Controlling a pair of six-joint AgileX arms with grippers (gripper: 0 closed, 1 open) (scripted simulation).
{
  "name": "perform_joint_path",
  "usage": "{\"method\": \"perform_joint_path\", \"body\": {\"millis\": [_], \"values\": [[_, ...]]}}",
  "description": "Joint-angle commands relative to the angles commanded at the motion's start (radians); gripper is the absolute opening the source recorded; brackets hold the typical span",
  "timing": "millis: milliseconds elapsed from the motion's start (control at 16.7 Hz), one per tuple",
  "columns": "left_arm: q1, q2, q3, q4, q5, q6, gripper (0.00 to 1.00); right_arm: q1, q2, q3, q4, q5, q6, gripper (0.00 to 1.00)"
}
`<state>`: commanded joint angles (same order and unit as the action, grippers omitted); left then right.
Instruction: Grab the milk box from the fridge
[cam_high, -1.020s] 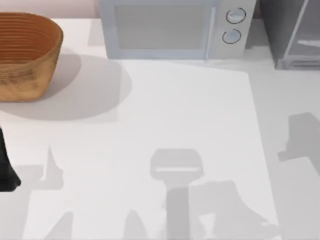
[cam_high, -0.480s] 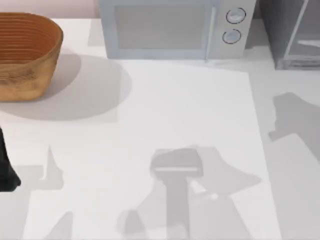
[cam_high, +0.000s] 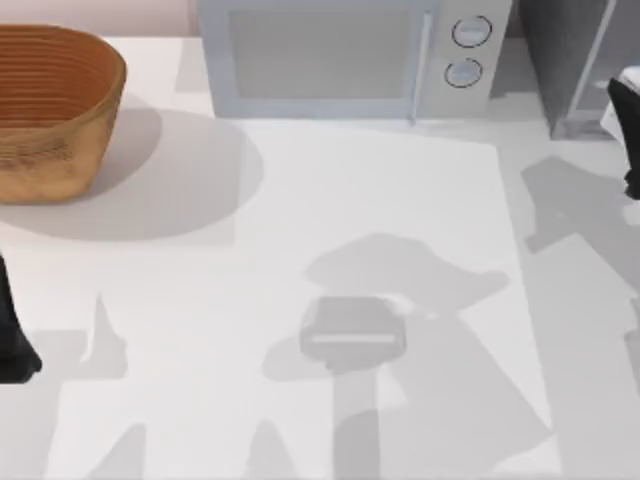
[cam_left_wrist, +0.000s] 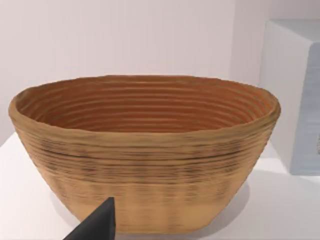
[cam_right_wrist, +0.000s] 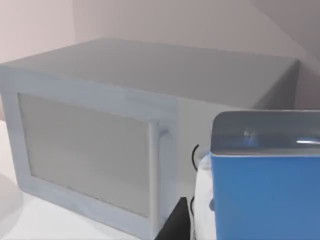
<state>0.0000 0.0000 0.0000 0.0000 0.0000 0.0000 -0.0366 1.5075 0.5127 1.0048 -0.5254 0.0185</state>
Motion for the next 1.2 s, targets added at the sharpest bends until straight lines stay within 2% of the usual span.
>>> {"method": "perform_joint_path", "body": {"millis": [780, 1200], "values": [[0.000, 0.000, 0.000, 0.000, 0.000, 0.000, 1.00, -0.015, 0.672, 0.227, 0.446, -0.233, 0.008, 0.00], [0.000, 0.000, 0.000, 0.000, 0.000, 0.000, 1.00, -0.017, 0.765, 0.263, 0.513, -0.267, 0.007, 0.00]]}}
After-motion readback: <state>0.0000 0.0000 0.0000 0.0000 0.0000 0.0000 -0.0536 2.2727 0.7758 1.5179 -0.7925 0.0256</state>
